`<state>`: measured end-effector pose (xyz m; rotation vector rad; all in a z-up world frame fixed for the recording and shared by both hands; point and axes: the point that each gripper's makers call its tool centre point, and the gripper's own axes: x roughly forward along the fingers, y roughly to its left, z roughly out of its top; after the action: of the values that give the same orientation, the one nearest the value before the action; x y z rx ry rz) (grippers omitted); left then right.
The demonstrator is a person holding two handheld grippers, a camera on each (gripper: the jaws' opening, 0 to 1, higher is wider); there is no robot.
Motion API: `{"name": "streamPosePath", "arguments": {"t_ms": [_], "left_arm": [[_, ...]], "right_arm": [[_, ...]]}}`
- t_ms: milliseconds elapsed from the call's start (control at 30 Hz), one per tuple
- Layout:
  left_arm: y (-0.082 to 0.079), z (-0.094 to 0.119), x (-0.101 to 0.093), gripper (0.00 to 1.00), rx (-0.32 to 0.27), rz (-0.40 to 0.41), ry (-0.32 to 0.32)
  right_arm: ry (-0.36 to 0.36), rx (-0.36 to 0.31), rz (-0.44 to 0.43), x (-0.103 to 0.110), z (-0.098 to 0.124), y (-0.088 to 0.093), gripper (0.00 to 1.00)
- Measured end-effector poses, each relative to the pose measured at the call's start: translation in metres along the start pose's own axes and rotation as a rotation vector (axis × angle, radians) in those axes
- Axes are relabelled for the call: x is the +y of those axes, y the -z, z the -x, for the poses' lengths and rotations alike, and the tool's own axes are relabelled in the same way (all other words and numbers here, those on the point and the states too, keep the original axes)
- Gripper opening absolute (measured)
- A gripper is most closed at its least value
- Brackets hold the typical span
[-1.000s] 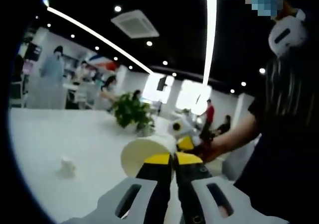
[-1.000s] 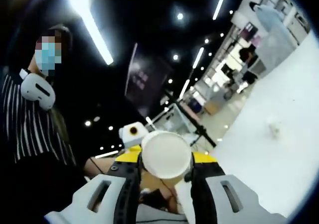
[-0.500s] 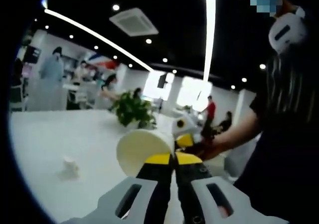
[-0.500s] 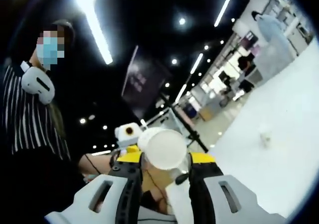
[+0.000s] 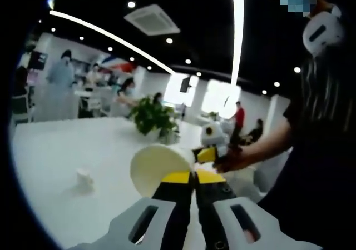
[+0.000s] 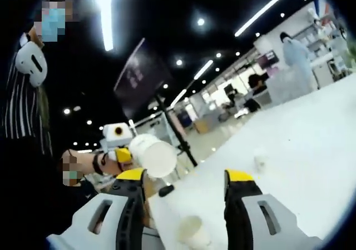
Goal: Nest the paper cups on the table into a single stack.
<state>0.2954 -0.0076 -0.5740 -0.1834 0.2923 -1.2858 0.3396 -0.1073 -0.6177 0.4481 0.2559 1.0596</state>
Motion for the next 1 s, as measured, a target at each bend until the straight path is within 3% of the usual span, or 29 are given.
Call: {"name": "streamPosePath", "arguments": {"t_ms": [200, 500, 733, 1000], "left_arm": [[0.008, 0.001, 0.004, 0.00, 0.063, -0.041, -0.013], [0.020, 0.000, 0.000, 0.00, 0.153, -0.100, 0.004], [0.031, 0.001, -0.003, 0.00, 0.280, -0.204, 0.023], [0.051, -0.002, -0.010, 0.00, 0.438, -0.332, 0.064]], "right_arm": [[0.100, -0.001, 0.018, -0.022, 0.006, -0.003, 0.70], [0.163, -0.003, 0.016, -0.037, 0.015, -0.003, 0.85], [0.223, 0.010, 0.029, -0.047, 0.018, 0.002, 1.00], [0.229, 0.036, 0.057, -0.045, 0.019, 0.008, 1.00]]}}
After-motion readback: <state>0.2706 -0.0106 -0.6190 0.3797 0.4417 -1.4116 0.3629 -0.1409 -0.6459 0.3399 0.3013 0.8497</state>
